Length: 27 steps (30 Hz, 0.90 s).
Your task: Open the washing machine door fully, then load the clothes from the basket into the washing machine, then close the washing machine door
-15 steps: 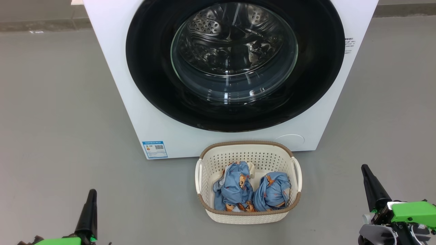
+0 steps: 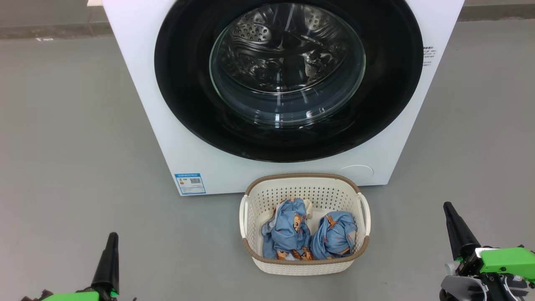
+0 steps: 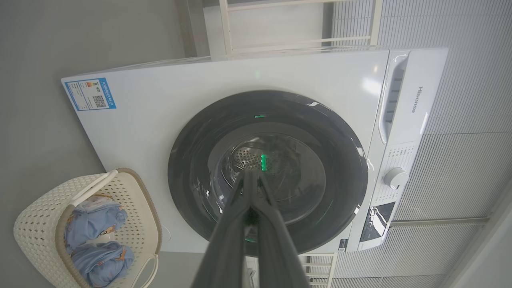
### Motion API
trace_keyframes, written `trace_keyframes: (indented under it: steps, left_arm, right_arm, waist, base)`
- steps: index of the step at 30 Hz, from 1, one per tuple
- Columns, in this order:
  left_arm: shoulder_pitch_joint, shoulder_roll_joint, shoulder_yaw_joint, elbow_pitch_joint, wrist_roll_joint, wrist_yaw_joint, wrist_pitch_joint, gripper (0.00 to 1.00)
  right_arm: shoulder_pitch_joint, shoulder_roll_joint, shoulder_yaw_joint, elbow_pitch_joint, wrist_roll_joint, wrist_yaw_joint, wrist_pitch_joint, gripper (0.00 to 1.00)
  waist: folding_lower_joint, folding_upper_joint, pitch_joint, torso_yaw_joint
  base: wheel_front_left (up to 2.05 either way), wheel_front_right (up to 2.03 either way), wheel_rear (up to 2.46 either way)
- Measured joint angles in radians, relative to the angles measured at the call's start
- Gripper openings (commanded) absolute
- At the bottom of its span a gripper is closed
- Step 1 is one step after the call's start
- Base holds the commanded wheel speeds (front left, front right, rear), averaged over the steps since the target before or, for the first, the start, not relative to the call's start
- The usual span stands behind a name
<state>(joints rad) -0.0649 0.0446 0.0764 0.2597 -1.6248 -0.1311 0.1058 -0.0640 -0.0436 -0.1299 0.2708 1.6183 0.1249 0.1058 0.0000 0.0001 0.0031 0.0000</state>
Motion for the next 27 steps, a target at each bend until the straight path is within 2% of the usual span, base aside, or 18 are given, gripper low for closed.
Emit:
trace_keyframes:
  steps: [27]
  left_arm:
    - [0.0, 0.0, 0.002, 0.0, 0.0, 0.0, 0.0, 0.0]
  right_arm:
    - [0.0, 0.0, -0.001, 0.0, 0.0, 0.0, 0.0, 0.0]
  waist:
    - [0.0, 0.0, 0.0, 0.0]
  base:
    - [0.0, 0.0, 0.0]
